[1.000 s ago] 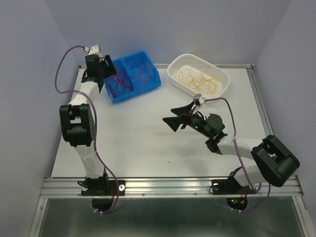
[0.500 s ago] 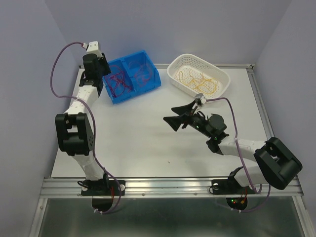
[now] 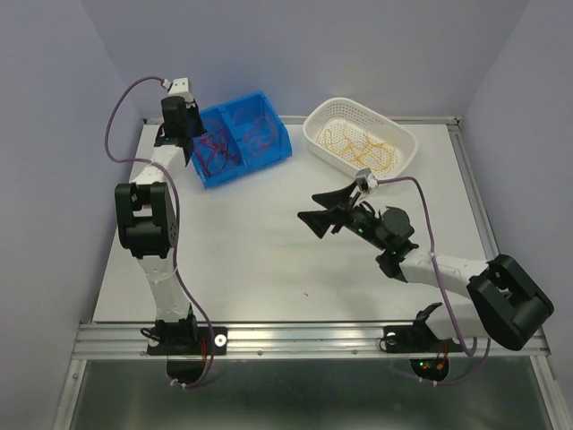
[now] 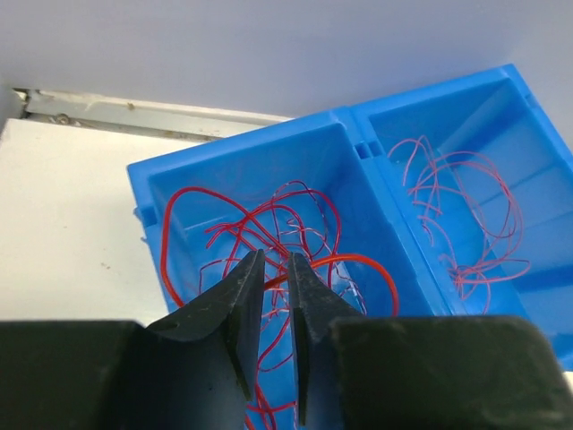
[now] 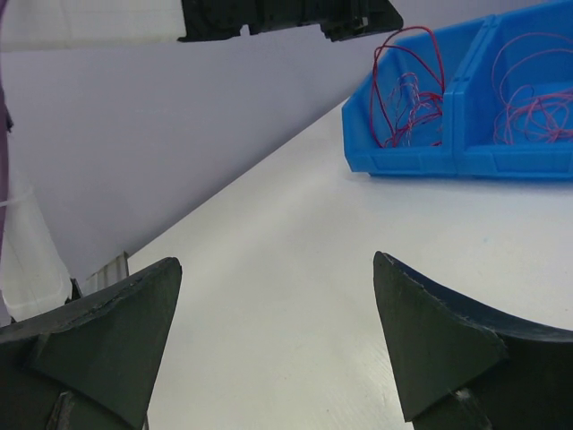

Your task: Untangle the cables

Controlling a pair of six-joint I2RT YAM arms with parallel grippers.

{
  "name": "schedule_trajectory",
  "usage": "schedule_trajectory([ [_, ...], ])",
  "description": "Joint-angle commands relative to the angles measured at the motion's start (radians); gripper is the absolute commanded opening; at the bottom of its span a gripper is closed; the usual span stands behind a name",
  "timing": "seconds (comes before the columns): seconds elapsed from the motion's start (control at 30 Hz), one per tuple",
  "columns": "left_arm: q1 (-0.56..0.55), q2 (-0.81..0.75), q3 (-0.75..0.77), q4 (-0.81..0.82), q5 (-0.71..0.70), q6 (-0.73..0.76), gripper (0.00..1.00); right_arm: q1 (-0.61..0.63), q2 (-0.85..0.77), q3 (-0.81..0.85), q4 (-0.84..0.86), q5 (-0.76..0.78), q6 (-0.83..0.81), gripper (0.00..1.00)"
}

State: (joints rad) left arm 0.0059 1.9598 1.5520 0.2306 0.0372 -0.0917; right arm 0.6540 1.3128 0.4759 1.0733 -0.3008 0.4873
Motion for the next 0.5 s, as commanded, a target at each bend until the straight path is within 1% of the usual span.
schedule_trajectory([
  [0.0, -0.003, 0.073, 0.107, 0.004, 0.038, 0.001, 0.25, -0.004, -0.043, 0.000, 0.016, -0.011, 0.000, 0.93],
  [0.07, -0.003, 0.108, 0.131, -0.002, 0.049, 0.013, 0.26, -0.004, -0.052, -0.010, 0.013, -0.003, 0.000, 0.93],
  [0.1, -0.030, 0.113, 0.131, 0.001, 0.041, 0.017, 0.26, -0.004, -0.056, -0.013, 0.011, 0.000, 0.000, 0.93],
  [0.13, -0.030, 0.114, 0.129, 0.004, 0.038, 0.018, 0.26, -0.004, -0.058, -0.016, 0.005, 0.003, 0.000, 0.93],
  [0.23, -0.030, 0.079, 0.115, 0.012, 0.043, 0.026, 0.27, -0.004, -0.066, -0.019, -0.016, 0.011, -0.007, 0.93],
  [0.3, -0.030, 0.045, 0.099, 0.015, 0.046, 0.035, 0.29, -0.004, -0.078, -0.014, -0.038, 0.031, -0.013, 0.93],
  [0.37, -0.030, -0.023, 0.077, 0.025, 0.043, 0.046, 0.35, -0.004, -0.092, -0.013, -0.082, 0.066, -0.029, 0.93],
  [0.4, -0.030, -0.051, 0.041, 0.035, 0.041, 0.049, 0.38, -0.004, -0.098, -0.013, -0.101, 0.077, -0.035, 0.94],
  [0.43, -0.030, -0.082, 0.013, 0.047, 0.035, 0.052, 0.47, -0.004, -0.118, -0.016, -0.133, 0.089, -0.048, 0.96],
  [0.47, -0.030, -0.144, -0.018, 0.083, 0.024, 0.052, 0.52, -0.004, -0.129, -0.020, -0.147, 0.112, -0.053, 0.98],
])
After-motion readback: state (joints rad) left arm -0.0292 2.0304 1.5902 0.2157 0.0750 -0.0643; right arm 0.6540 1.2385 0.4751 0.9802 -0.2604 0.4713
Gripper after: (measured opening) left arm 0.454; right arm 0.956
